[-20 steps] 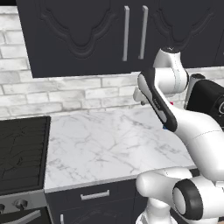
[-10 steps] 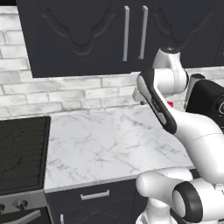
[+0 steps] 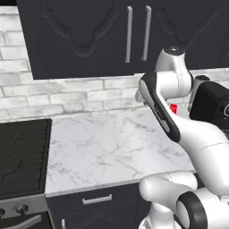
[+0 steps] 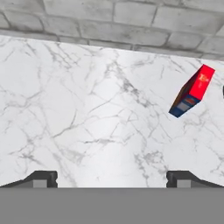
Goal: Pick the soap dispenser and soap dispenser from the cabinet and place them on the counter.
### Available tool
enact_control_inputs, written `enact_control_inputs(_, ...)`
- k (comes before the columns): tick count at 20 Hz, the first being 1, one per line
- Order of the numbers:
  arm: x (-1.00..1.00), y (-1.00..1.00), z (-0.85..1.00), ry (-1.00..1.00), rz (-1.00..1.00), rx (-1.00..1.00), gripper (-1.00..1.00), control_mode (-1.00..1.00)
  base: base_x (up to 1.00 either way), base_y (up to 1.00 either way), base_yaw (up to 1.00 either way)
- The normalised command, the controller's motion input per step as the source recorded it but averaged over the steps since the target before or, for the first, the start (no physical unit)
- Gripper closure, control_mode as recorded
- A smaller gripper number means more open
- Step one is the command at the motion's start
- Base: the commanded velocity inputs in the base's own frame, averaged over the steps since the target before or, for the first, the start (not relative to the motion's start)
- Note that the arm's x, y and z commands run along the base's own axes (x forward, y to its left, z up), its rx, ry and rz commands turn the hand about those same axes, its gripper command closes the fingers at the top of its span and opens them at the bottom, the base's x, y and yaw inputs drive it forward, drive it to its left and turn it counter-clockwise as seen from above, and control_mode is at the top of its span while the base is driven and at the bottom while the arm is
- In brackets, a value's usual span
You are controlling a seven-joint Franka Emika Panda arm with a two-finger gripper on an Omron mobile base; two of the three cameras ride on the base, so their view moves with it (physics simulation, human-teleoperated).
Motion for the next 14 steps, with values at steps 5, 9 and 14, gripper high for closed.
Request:
enact_control_inputs(5,-0.01,0.0,0.27,-0.05,0.0,0.01,-1.0,-1.0,0.0,0.0,0.0)
enact_control_inputs(9,-0.02,0.0,0.27,-0.02,0.0,0.03,-1.0,-1.0,0.0,0.0,0.0)
enact_control_inputs(14,-0.1,0.04,0.28,-0.05,0.0,0.0,-1.0,-1.0,0.0,0.0,0.0)
